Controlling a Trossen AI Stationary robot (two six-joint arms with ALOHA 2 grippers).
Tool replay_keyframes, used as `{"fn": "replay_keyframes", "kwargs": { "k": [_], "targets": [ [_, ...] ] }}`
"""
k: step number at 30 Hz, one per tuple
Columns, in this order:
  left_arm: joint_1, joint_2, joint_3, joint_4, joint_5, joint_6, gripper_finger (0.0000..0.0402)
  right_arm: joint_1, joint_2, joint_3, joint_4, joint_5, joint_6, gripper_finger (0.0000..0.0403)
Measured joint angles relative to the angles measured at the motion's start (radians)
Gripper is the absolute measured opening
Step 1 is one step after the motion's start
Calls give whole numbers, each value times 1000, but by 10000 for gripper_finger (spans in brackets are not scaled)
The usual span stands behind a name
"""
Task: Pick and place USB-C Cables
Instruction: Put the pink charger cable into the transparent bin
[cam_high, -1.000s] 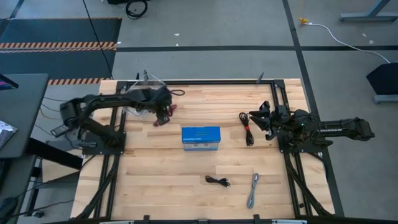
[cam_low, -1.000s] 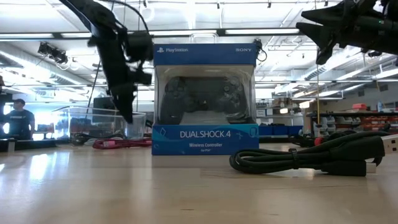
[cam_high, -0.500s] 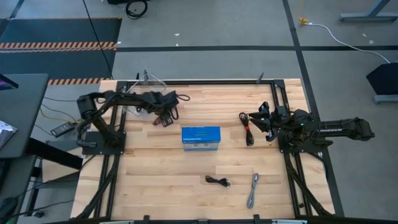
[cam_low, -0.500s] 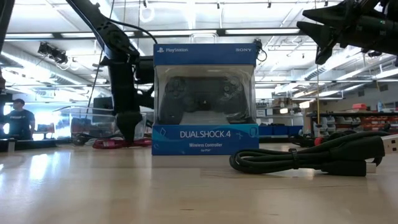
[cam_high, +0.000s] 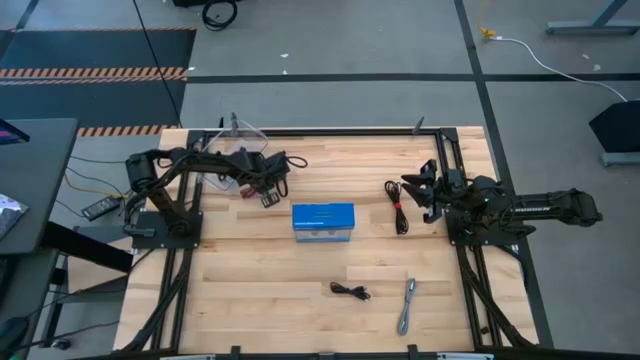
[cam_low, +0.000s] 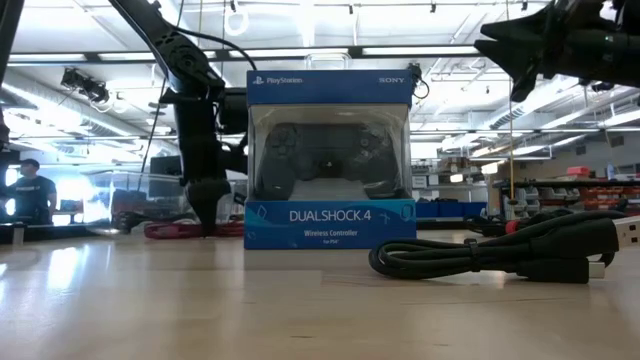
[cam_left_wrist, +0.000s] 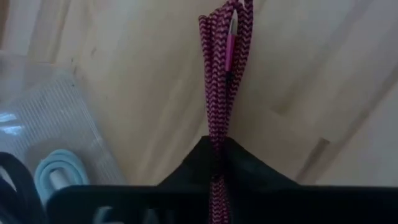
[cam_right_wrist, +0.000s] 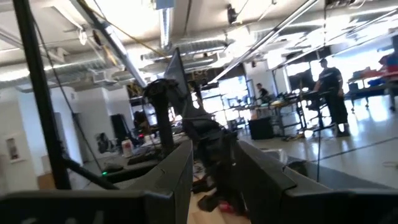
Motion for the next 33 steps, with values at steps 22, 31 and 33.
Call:
{"fn": "replay_keyframes", "kwargs": {
  "k": [22, 31, 33],
  "targets": [
    [-6, -4, 283, -296, -66, -7, 14, 0, 0, 0, 27, 12, -9, 127],
    [43, -34, 400, -514, -105, -43, 14, 0, 0, 0, 13, 3, 13, 127],
    [60, -70, 405, -513, -111, -49, 14, 0, 0, 0, 13, -1, 13, 127]
  ]
}}
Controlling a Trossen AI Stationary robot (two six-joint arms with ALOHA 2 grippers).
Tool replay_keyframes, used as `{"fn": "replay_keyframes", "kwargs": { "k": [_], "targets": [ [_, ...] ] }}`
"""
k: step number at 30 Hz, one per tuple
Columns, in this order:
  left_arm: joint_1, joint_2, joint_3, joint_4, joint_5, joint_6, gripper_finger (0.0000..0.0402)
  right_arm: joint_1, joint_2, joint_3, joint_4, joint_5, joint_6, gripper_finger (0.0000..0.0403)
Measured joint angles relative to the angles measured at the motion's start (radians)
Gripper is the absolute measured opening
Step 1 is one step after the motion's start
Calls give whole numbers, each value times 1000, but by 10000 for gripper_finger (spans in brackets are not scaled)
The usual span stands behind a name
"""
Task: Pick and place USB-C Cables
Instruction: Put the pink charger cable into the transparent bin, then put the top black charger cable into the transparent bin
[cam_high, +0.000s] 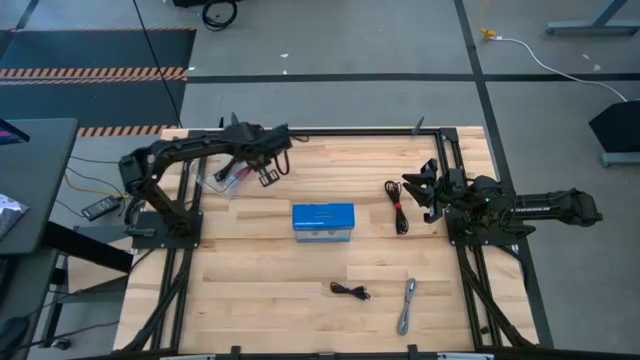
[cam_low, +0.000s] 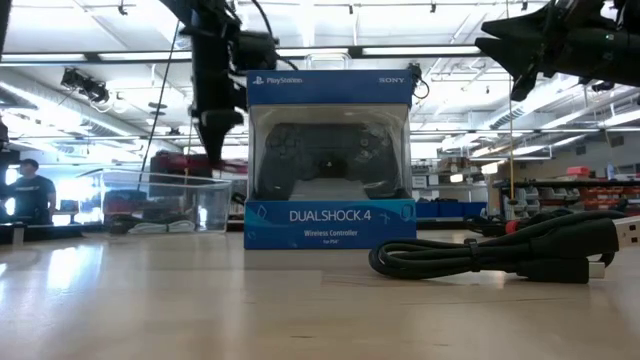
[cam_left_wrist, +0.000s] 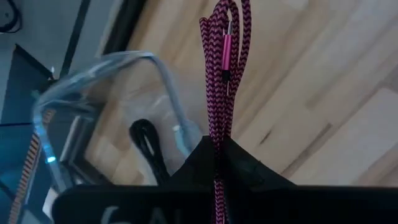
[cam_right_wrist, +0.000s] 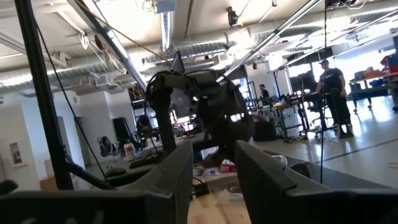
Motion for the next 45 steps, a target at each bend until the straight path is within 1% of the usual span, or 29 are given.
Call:
{"fn": "replay_keyframes", "kwargs": {
  "k": [7, 11, 17, 23, 29, 32, 34, 40, 45],
  "targets": [
    [60, -151, 5, -12, -5, -48, 14, 0, 0, 0, 1, -5, -2, 127],
    [121, -192, 5, -43, -16, -79, 14, 0, 0, 0, 2, -5, 0, 127],
    [204, -167, -26, -37, -6, -88, 14, 0, 0, 0, 3, -5, 0, 127],
    [277, -112, -80, -9, 71, -79, 14, 0, 0, 0, 3, -6, 0, 127],
    [339, -78, -141, 46, 95, -98, 18, 0, 0, 0, 3, -7, 0, 127],
    [356, -77, -165, 90, 126, -99, 39, 0, 0, 0, 3, -7, 0, 127],
    [358, -77, -179, 85, 127, -99, 60, 0, 0, 0, 3, -7, 0, 127],
    [358, -77, -201, 97, 76, -96, 128, 0, 0, 0, 3, -7, 0, 127],
    [371, -77, -208, 126, 66, -70, 161, 0, 0, 0, 3, -7, 23, 127]
  ]
}}
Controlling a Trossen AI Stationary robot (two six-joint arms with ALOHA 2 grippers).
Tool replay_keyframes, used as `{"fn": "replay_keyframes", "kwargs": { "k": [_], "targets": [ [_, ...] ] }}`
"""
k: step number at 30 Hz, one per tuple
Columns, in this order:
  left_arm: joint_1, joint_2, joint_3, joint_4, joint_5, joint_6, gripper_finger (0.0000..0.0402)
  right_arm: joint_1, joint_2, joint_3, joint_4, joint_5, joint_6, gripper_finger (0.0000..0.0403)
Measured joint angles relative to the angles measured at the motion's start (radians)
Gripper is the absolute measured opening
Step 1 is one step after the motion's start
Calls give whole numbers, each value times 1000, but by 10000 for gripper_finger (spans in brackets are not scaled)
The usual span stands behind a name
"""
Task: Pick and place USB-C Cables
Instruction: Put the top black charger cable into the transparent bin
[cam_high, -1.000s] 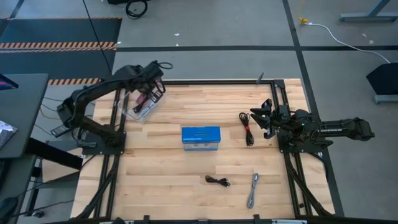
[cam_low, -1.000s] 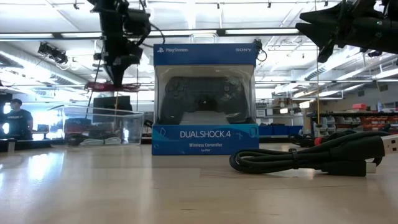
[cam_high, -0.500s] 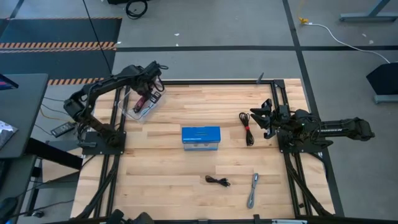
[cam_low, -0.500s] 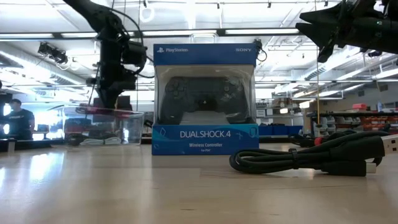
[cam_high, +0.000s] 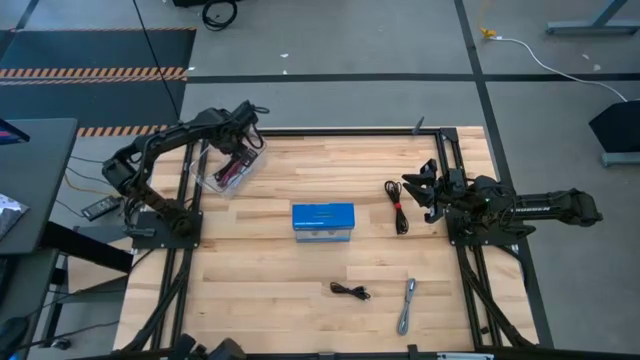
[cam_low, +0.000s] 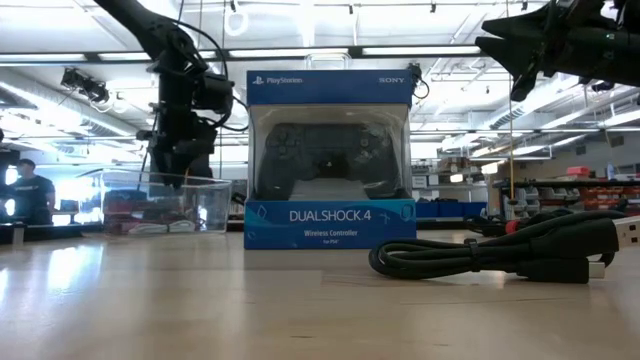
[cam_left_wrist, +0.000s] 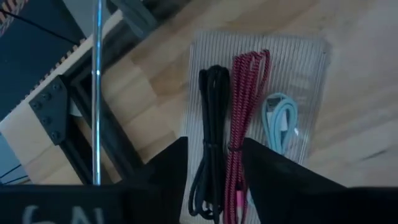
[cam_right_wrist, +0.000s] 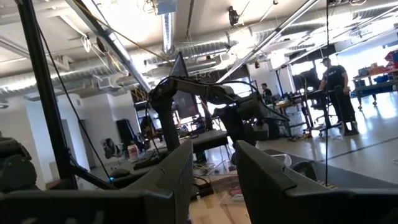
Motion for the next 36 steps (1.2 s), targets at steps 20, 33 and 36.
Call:
{"fn": "replay_keyframes", "kwargs": {
  "k": [20, 33, 36],
  "targets": [
    [118, 0, 0, -2, -61, 52, 160, 0, 0, 0, -16, 0, 6, 127],
    [129, 0, 0, 1, -133, 52, 160, 0, 0, 0, -16, 0, 21, 127],
    [123, 0, 0, -3, -127, 52, 160, 0, 0, 0, -16, 0, 20, 127]
  ]
}}
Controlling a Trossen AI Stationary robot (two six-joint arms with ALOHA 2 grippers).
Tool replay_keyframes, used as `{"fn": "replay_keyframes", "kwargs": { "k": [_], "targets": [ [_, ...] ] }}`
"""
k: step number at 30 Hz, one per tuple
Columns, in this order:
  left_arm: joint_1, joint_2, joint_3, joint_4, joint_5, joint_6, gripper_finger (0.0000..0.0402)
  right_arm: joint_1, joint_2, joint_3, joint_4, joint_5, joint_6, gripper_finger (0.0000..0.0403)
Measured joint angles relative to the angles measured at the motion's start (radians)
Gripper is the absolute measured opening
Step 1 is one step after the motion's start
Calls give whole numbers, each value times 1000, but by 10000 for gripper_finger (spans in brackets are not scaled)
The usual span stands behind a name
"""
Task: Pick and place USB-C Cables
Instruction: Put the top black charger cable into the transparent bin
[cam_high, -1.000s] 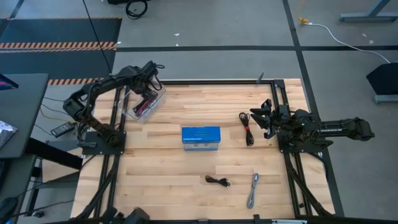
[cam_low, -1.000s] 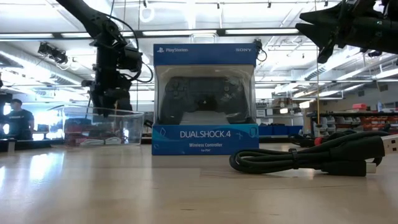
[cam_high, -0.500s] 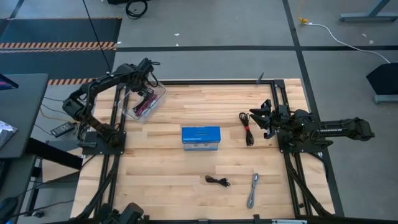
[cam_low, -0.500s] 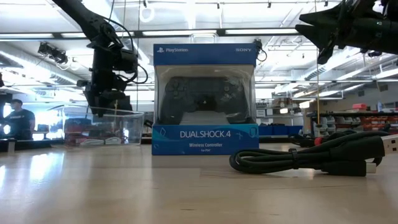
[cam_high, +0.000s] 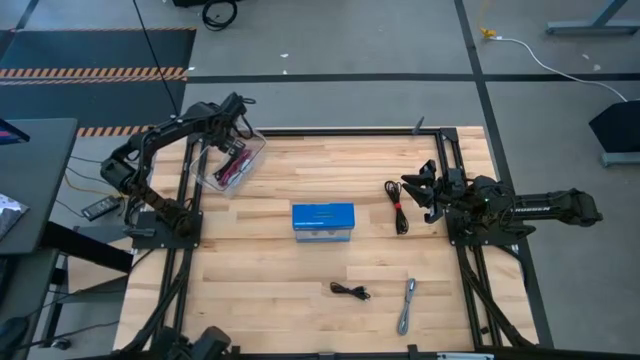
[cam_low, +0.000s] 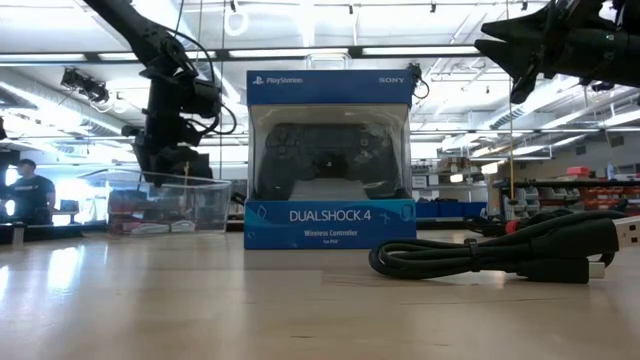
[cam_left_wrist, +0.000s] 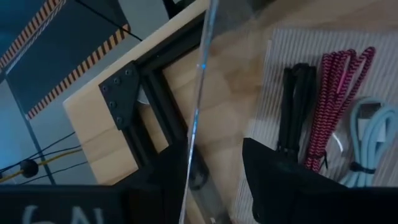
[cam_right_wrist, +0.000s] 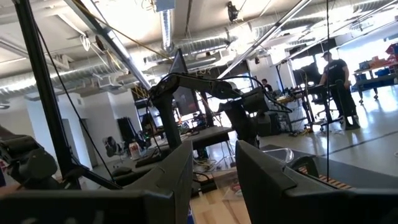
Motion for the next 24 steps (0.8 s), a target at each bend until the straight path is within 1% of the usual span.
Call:
{"fn": "replay_keyframes", "kwargs": {
  "k": [4, 8, 13, 16, 18, 21, 24],
  "targets": [
    [-28, -2, 2, -24, 2, 10, 160, 0, 0, 0, 0, 0, -2, 127],
    [-66, -18, 46, -75, 2, 12, 160, 0, 0, 0, 0, 0, -2, 127],
    [-130, -75, 123, -95, 1, 9, 160, 0, 0, 0, 1, 1, 10, 127],
    [-186, -134, 137, -80, 7, 8, 160, 0, 0, 0, 0, 15, 32, 127],
    [-226, -182, 132, -16, 55, 8, 160, 0, 0, 0, -6, 31, 32, 127],
    [-291, -265, 104, 117, 165, 9, 160, 0, 0, 0, -7, 36, 32, 127],
    [-366, -334, 73, 282, 270, 9, 160, 0, 0, 0, 5, -9, -35, 127]
  ]
}}
